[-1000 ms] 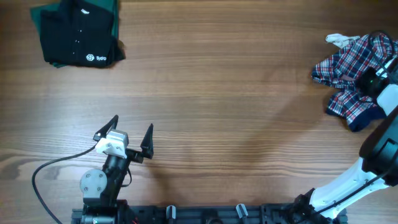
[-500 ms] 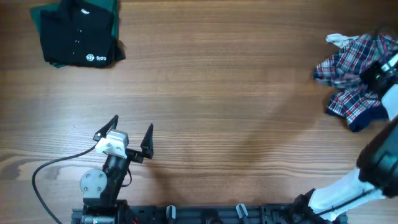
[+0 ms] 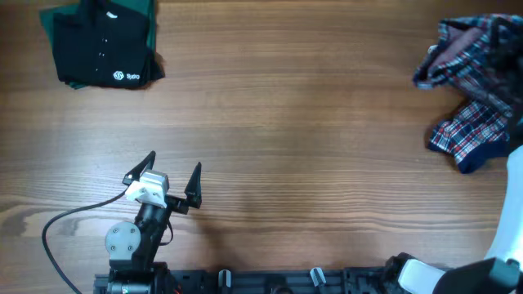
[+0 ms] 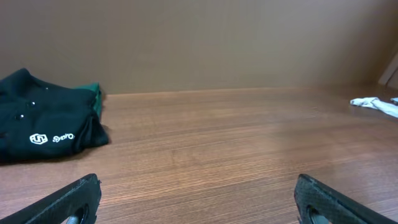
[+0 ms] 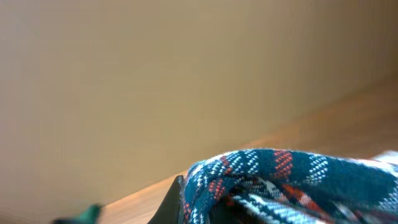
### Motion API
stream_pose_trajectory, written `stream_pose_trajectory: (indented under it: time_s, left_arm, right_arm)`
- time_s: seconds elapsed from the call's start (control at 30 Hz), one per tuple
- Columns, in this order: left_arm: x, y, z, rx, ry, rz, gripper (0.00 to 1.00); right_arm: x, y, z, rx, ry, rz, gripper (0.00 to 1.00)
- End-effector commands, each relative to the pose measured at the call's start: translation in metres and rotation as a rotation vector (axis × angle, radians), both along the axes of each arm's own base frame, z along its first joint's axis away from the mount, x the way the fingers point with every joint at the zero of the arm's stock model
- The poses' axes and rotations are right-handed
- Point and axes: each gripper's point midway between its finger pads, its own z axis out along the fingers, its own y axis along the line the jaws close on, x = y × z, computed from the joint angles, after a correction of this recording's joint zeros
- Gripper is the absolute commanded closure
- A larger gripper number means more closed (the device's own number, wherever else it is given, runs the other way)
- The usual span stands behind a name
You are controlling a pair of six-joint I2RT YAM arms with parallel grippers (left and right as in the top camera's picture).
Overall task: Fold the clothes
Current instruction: 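Lift the plaid shirt with the right gripper and drag it leftward across table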
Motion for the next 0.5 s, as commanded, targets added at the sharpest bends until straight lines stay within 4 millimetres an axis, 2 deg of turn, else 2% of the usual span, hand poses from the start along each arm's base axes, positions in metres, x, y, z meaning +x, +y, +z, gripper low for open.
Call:
stream_pose_trajectory:
  time_s: [0.0, 0.13, 0.2, 0.33, 0.47]
  left_arm:
    - [0.001, 0.003, -0.001, 0.012, -0.004, 0.014, 0.0]
    - [0.001, 0.003, -0.001, 0.012, -0.004, 0.014, 0.0]
    - [0.001, 0.003, -0.001, 0.012, -0.004, 0.014, 0.0]
    - [0.001, 0.003, -0.001, 0.012, -0.004, 0.014, 0.0]
    - [0.001, 0.003, -0.001, 0.012, -0.004, 0.014, 0.0]
  right_arm:
    - [-0.011, 0.069, 0.045, 0.066, -0.099, 0.222, 0.96]
    - [-0.024, 0.126, 0.078, 0.124, -0.189, 0.435, 0.96]
    - [-0.033, 0.146, 0.093, 0.155, -0.227, 0.526, 0.96]
    - [-0.064, 0.189, 0.131, 0.234, -0.31, 0.754, 0.96]
    - [-0.084, 0.208, 0.151, 0.266, -0.352, 0.854, 0.96]
